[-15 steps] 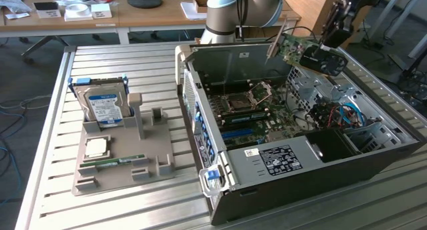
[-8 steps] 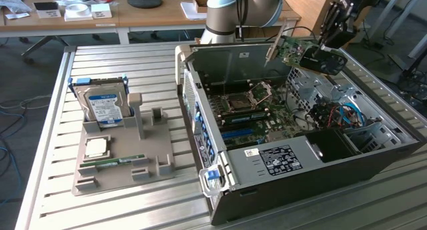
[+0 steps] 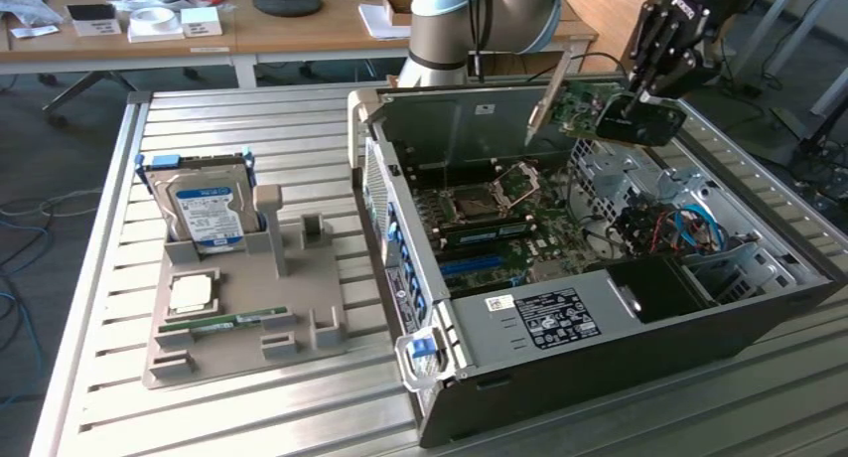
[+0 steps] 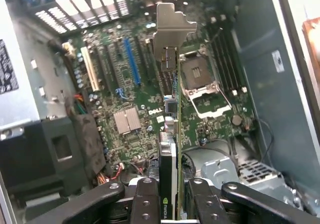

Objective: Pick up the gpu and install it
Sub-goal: 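Insert the gpu into the slot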

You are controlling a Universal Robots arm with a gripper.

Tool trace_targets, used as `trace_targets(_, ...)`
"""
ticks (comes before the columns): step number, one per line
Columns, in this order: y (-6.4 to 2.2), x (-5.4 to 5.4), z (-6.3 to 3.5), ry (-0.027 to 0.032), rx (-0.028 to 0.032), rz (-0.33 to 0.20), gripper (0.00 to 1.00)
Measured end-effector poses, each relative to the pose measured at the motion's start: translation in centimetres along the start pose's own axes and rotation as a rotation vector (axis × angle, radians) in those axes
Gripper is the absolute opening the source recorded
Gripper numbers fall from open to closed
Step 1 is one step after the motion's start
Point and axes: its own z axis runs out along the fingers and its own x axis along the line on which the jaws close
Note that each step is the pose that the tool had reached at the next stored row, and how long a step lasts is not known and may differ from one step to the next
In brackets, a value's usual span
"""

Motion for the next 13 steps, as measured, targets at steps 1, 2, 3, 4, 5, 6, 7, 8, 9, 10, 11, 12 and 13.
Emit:
trace_targets(1, 0.00, 0.00, 0.01, 0.0014, -0.0005, -0.018, 0.27)
trace_targets(2, 0.00, 0.00, 0.02, 0.0027, -0.0010, -0.036, 0.27)
trace_targets(3, 0.00, 0.00, 0.02, 0.0040, -0.0015, -0.054, 0.27)
trace_targets(4, 0.00, 0.00, 0.03, 0.0054, -0.0020, -0.073, 0.27)
trace_targets(5, 0.00, 0.00, 0.03, 0.0067, -0.0026, -0.091, 0.27)
trace_targets(6, 0.00, 0.00, 0.03, 0.0075, -0.0028, -0.102, 0.27)
trace_targets(7, 0.00, 0.00, 0.03, 0.0076, -0.0029, -0.103, 0.27)
trace_targets(8, 0.00, 0.00, 0.03, 0.0077, -0.0029, -0.103, 0.27)
trace_targets(9, 0.00, 0.00, 0.03, 0.0076, -0.0029, -0.103, 0.27)
trace_targets(10, 0.00, 0.00, 0.04, 0.0078, -0.0029, -0.105, 0.27)
trace_targets(11, -0.01, 0.00, 0.07, 0.0075, -0.0020, -0.109, 0.27)
trace_targets(12, -0.01, 0.00, 0.11, 0.0073, 0.0006, -0.115, 0.27)
trace_targets(13, -0.01, 0.00, 0.14, 0.0072, 0.0036, -0.122, 0.27)
